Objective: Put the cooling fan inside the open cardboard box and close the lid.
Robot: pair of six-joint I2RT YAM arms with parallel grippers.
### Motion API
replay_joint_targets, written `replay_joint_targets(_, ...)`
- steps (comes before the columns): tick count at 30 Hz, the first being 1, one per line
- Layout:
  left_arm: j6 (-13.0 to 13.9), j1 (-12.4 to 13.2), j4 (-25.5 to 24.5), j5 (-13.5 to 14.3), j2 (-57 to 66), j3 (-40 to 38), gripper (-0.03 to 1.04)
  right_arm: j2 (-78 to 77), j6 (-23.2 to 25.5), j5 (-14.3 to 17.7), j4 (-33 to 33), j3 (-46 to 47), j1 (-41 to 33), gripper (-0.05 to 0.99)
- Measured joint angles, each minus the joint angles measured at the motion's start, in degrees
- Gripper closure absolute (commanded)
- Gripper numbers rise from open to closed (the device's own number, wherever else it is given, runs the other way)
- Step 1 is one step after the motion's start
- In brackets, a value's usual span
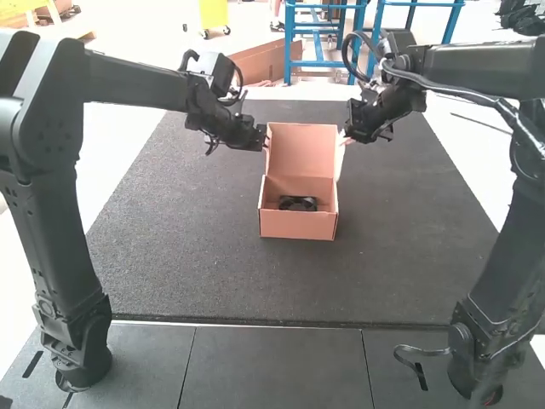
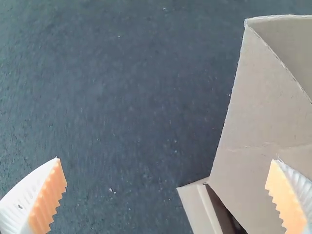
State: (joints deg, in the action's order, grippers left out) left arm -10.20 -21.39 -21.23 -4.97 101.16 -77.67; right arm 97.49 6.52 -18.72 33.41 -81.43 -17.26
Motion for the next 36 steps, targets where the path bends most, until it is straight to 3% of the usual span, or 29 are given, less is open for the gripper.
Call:
replay_joint_targets(23, -0.7, -1.1, 0.7, -0.2, -4.6, 6.4, 0.04, -7.8, 2.4, -3.0, -6.6, 14.3, -2.2, 0.95)
replay_joint_targets(30, -0.6, -1.2, 0.7, -0.9, -6.8, 10.2, 0.04, -9.9, 2.5, -2.3, -8.8, 20.6, -4.1, 0.95)
replay_joint_targets(36, -0.6, -1.2, 0.6, -1.2, -10.0, 14.5, 0.04, -10.2, 1.8, 0.6, -11.0, 25.6, -5.2, 0.95)
